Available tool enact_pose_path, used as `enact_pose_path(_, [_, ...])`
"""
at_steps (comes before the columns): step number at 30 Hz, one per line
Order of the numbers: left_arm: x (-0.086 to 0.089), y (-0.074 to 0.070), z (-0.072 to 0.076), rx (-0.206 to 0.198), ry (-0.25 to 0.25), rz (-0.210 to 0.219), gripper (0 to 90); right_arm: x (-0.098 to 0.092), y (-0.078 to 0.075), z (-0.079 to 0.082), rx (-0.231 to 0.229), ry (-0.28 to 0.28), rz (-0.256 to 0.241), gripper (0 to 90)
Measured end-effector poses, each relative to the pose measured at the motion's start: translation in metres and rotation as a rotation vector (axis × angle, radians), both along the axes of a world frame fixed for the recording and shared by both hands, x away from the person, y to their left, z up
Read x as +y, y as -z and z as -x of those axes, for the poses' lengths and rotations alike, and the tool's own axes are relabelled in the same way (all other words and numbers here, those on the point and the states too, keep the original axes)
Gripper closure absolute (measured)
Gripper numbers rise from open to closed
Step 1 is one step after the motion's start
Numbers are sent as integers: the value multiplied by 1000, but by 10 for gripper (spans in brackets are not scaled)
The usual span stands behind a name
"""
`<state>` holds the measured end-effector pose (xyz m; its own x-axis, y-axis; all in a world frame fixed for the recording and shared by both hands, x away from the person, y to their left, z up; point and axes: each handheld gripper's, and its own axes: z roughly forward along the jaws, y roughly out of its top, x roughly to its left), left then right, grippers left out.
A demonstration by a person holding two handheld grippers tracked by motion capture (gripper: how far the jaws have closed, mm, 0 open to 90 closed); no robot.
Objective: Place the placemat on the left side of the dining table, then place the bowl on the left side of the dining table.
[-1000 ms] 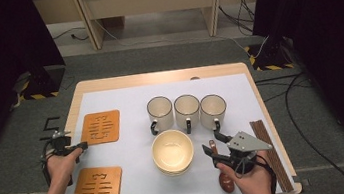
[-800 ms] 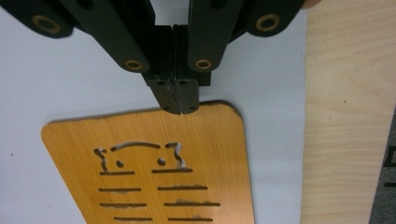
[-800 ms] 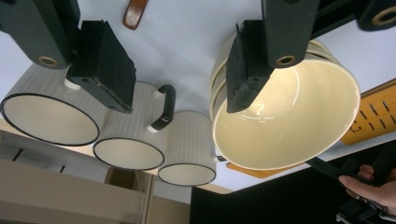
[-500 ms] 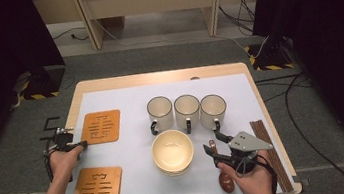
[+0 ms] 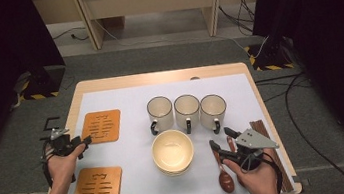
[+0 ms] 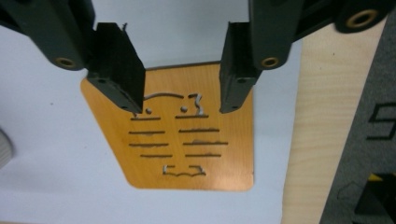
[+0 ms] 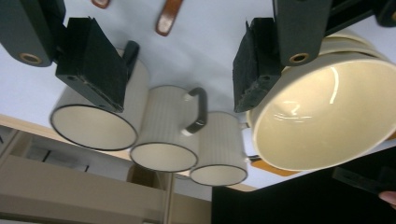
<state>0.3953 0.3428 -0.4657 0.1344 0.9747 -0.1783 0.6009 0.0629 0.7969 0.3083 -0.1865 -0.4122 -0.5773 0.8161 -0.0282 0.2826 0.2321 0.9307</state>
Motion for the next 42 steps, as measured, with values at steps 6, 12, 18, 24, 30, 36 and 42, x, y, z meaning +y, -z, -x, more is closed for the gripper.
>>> enact_pose_path(6, [-7,-1,3,-38,-4,15,404,-6,-1,2,7,4,12,447])
enact_pose_path(12, [-11,-4,3,-40,4,25,392,-8,-5,7,-11,19,20,463])
enact_pose_path(18, [-16,-10,3,-43,39,22,396,-9,-7,8,-15,33,18,470])
enact_pose_path(24, [-21,-15,5,-54,57,31,401,-10,-6,5,0,40,8,480])
enact_pose_path(30, [-31,-19,7,-62,90,46,403,-13,-2,2,18,53,17,501])
enact_pose_path(36, [-46,-27,12,-84,132,79,411,-12,-2,0,13,60,25,515])
enact_pose_path(42, [-61,-34,19,-101,185,94,408,-8,-3,1,12,57,31,519])
